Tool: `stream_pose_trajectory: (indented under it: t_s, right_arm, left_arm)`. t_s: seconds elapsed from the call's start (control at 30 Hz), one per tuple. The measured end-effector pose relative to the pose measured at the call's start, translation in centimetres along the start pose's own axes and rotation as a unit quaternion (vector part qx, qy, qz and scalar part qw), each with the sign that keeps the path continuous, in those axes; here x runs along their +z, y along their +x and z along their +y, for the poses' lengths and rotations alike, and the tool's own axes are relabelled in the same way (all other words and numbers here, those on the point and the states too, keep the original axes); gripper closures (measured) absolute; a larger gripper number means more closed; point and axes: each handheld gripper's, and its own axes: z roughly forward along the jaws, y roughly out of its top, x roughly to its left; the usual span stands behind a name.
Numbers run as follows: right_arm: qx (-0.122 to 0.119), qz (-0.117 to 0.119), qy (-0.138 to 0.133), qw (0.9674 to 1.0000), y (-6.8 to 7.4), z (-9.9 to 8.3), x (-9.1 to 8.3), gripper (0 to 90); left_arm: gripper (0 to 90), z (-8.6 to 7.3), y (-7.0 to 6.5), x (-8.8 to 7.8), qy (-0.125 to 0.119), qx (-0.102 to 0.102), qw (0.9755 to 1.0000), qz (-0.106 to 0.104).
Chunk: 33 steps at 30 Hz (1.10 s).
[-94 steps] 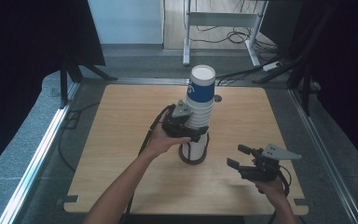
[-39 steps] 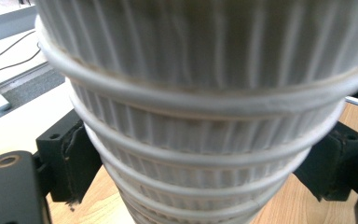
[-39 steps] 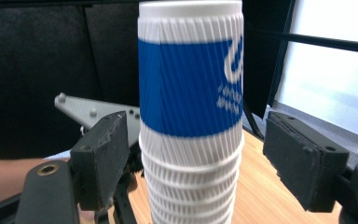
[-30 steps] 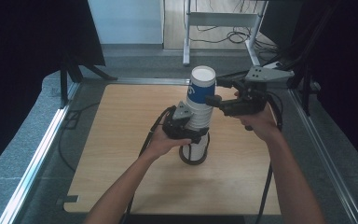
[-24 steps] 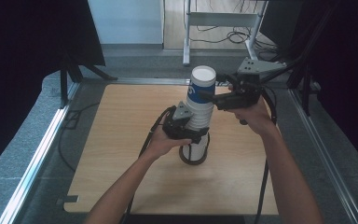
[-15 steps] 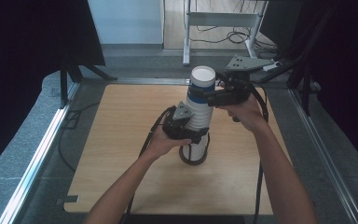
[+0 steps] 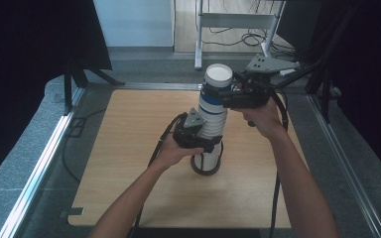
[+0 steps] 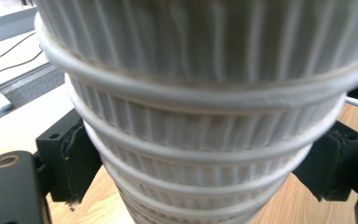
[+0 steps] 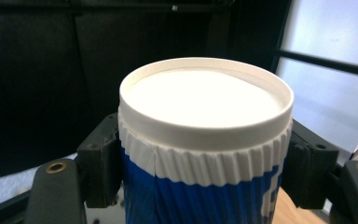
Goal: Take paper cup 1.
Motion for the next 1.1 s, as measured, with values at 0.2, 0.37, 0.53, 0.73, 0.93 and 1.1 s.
stream_pose_trajectory:
  t_s: [0.2, 0.37, 0.53, 0.73, 0.93, 1.1]
  right_arm:
    - [-0.015, -0.013, -0.026, 0.9994, 0.7, 2.0, -1.2, 27.2]
    - [-0.019, -0.015, -0.048, 0.9985, 1.1, 3.2, -2.6, 27.3]
    - [-0.021, -0.016, -0.059, 0.9979, 1.2, 3.6, -3.6, 27.4]
    - [-0.015, -0.023, -0.07, 0.9972, 1.2, 3.4, -5.0, 27.2]
    - [-0.013, -0.025, -0.081, 0.9963, 1.0, 2.4, -7.2, 27.2]
    - [-0.004, -0.026, -0.088, 0.9957, 0.7, 1.2, -9.0, 27.1]
  left_arm:
    - [12.7, 0.0, 0.0, 0.0, 0.002, 0.002, 1.0, 0.002]
    - [12.6, 0.0, 0.0, 0.0, 0.004, 0.005, 1.0, 0.001]
    - [12.6, 0.0, 0.0, 0.0, 0.004, 0.005, 1.0, 0.002]
    - [12.6, 0.0, 0.0, 0.0, 0.003, 0.005, 1.0, 0.002]
    - [12.5, 0.0, -0.1, -0.1, 0.003, 0.002, 1.0, 0.003]
    - [12.3, 0.0, -0.2, 0.0, 0.0, 0.0, 1.0, 0.006]
